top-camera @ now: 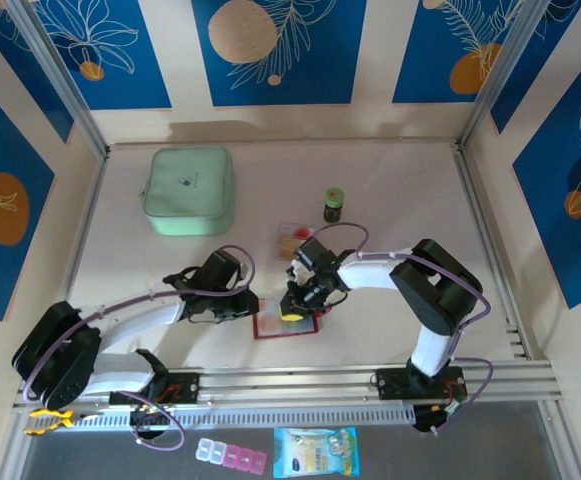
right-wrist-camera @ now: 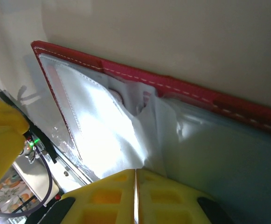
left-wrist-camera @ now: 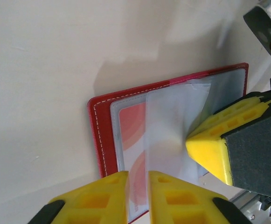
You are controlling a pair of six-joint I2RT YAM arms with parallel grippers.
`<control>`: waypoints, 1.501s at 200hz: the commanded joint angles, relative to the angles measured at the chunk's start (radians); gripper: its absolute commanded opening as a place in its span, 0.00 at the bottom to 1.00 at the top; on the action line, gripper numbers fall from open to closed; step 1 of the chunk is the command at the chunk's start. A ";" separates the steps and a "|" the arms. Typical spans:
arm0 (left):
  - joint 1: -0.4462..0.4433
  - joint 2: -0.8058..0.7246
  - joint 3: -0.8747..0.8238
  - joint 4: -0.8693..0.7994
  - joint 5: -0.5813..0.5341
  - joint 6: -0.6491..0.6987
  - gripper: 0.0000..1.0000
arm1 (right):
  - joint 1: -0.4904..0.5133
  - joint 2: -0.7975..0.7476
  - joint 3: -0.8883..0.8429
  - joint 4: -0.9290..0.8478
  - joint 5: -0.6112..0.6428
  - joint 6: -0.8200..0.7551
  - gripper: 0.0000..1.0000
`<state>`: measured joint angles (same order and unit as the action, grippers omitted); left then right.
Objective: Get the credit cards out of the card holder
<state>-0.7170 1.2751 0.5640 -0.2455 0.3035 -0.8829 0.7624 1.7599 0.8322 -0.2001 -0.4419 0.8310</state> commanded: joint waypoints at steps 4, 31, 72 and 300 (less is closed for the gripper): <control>-0.016 0.041 0.003 0.088 0.048 -0.057 0.22 | -0.021 0.005 -0.038 0.013 -0.030 -0.017 0.11; -0.022 0.067 -0.011 0.139 0.060 -0.087 0.27 | -0.033 0.013 -0.057 0.041 -0.045 -0.019 0.11; -0.023 0.102 -0.018 0.187 0.077 -0.111 0.29 | -0.045 0.017 -0.089 0.086 -0.064 -0.009 0.11; -0.048 0.072 0.042 0.170 0.135 -0.124 0.26 | -0.047 -0.301 -0.032 -0.086 0.052 0.010 0.22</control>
<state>-0.7502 1.3678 0.5648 -0.0353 0.4198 -1.0161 0.7288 1.5200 0.7700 -0.1722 -0.4343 0.8566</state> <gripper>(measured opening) 0.273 0.217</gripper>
